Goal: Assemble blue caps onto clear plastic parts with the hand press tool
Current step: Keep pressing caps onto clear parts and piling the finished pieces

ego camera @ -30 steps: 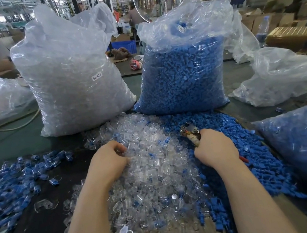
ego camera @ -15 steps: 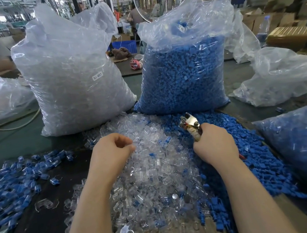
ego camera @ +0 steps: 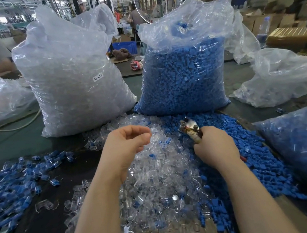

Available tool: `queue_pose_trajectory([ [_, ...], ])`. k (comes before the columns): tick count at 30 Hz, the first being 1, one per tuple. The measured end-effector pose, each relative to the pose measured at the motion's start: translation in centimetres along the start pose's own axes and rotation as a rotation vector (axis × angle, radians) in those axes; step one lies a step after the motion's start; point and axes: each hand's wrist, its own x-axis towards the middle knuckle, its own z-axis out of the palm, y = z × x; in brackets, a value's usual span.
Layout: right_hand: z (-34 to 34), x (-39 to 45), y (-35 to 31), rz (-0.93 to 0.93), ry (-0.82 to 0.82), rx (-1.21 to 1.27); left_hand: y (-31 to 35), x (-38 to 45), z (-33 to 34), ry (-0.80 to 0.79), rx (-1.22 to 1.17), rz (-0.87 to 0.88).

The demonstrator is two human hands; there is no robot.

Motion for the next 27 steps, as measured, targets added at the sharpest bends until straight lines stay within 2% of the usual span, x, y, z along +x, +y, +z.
queue_pose_trajectory([
  [5, -0.6, 0.1, -0.2, -0.093, 0.079, 0.247, 0.3, -0.2, 1.0, 0.06, 0.056, 0.047],
  [9, -1.2, -0.6, -1.0, -0.213, 0.029, 0.583, 0.6, -0.4, 2.0, 0.053, 0.057, 0.107],
  [14, -1.5, -1.4, -2.3, -0.303, -0.024, 0.822, 0.7, -0.7, 3.3, 0.043, 0.099, 0.143],
  [18, -1.7, -1.8, -2.8, -0.367, -0.043, 0.872, 0.9, -1.0, 3.7, 0.033, 0.047, 0.162],
  [23, -1.9, -2.1, -2.9, -0.394, -0.092, 0.939, 1.0, -1.1, 3.7, 0.102, -0.002, 0.17],
  [27, -1.8, -2.2, -3.3, -0.405, -0.066, 0.971, 1.1, -1.2, 3.7, 0.127, -0.01, 0.183],
])
